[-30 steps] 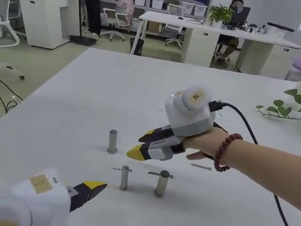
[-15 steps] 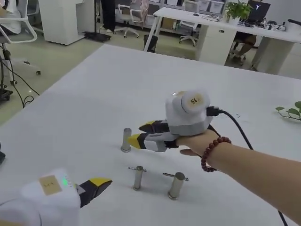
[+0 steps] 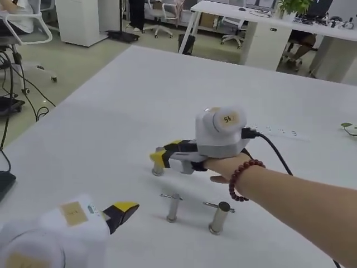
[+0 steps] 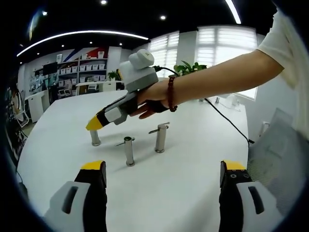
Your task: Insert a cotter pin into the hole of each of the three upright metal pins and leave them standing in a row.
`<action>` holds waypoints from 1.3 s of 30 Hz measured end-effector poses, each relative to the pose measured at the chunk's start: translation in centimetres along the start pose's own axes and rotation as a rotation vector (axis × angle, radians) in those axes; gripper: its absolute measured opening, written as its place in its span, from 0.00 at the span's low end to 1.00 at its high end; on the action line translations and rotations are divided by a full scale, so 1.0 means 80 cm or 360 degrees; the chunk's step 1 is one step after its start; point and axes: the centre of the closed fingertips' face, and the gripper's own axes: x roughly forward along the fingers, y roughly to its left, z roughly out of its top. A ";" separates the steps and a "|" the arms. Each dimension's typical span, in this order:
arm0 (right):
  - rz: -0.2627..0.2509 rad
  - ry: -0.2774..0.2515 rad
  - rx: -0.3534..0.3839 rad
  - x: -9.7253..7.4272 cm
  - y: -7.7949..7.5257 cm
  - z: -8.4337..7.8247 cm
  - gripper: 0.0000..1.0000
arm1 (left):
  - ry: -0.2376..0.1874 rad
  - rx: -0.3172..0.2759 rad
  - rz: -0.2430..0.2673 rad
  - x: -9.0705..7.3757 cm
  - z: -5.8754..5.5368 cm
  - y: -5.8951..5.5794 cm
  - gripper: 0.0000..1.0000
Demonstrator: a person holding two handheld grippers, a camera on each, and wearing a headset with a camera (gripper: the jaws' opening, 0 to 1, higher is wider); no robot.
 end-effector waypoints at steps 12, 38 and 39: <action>0.0015 -0.0009 0.0041 0.004 0.000 -0.002 0.16 | -0.0003 -0.0004 0.0015 -0.002 0.001 0.006 0.99; -0.0041 0.0136 -0.0148 -0.037 -0.006 -0.022 0.13 | -0.0014 0.0008 0.0045 -0.009 0.008 0.005 0.96; -0.0048 0.0133 -0.0135 -0.041 -0.007 -0.023 0.13 | -0.0012 0.0009 0.0046 -0.010 0.008 0.004 0.96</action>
